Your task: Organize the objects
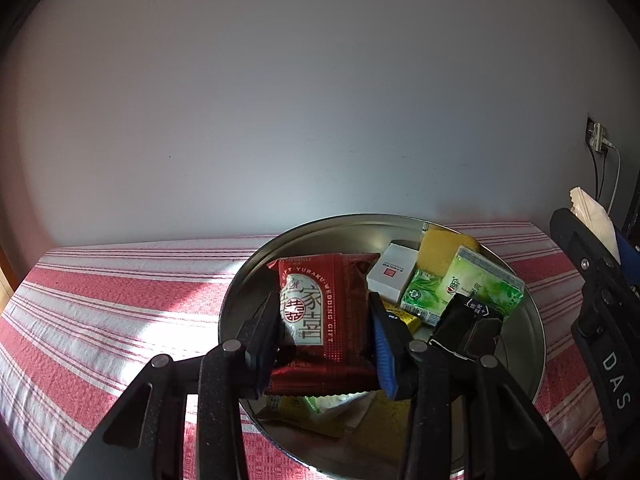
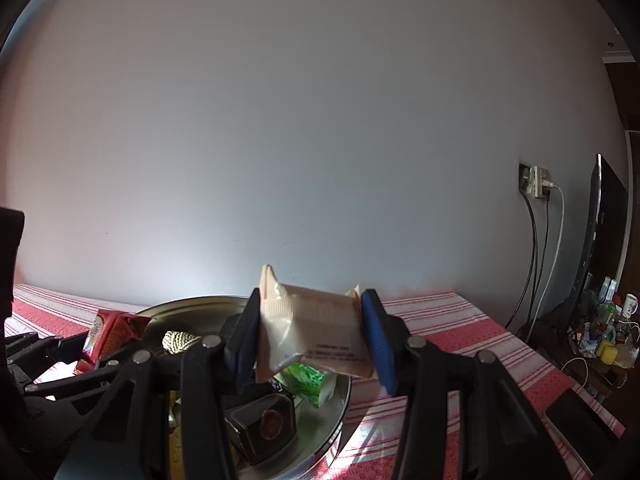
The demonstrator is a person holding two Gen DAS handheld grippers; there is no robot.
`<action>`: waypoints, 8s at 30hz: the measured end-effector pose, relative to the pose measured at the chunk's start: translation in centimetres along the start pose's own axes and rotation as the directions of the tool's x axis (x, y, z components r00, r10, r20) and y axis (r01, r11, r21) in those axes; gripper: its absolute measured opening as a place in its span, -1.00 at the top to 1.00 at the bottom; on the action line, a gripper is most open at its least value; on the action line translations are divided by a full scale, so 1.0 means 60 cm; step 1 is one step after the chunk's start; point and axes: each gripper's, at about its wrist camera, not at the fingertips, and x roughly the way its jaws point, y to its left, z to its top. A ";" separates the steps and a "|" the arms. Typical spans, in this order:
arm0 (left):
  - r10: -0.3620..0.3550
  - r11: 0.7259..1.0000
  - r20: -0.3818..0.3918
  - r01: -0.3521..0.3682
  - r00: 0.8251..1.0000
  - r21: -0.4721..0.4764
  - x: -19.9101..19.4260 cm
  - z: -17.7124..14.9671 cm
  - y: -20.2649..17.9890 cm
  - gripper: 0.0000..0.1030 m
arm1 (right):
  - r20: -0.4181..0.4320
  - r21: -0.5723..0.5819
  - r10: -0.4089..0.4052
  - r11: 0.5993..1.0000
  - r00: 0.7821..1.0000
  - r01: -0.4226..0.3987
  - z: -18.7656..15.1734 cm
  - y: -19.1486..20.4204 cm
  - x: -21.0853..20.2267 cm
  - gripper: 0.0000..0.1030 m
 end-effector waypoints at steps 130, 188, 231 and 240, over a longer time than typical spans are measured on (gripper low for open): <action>0.134 0.990 0.179 -0.140 0.975 0.022 -0.026 -0.051 0.056 -0.81 | 0.002 0.148 -0.053 0.988 0.999 0.052 -0.031 -0.029 -0.006 -1.00; 0.150 0.989 0.190 -0.149 0.970 -0.020 -0.086 -0.098 0.120 -0.88 | 0.105 0.135 -0.088 0.988 0.991 0.073 -0.049 0.047 -0.116 -1.00; 0.134 0.990 0.235 -0.140 0.963 0.008 -0.094 -0.101 0.106 -0.88 | 0.153 0.129 -0.163 0.981 0.975 0.144 -0.049 0.035 -0.135 -1.00; 0.135 0.991 0.220 -0.137 0.966 -0.008 -0.089 -0.100 0.111 -0.89 | 0.153 0.125 -0.152 0.983 0.976 0.134 -0.048 0.032 -0.135 -1.00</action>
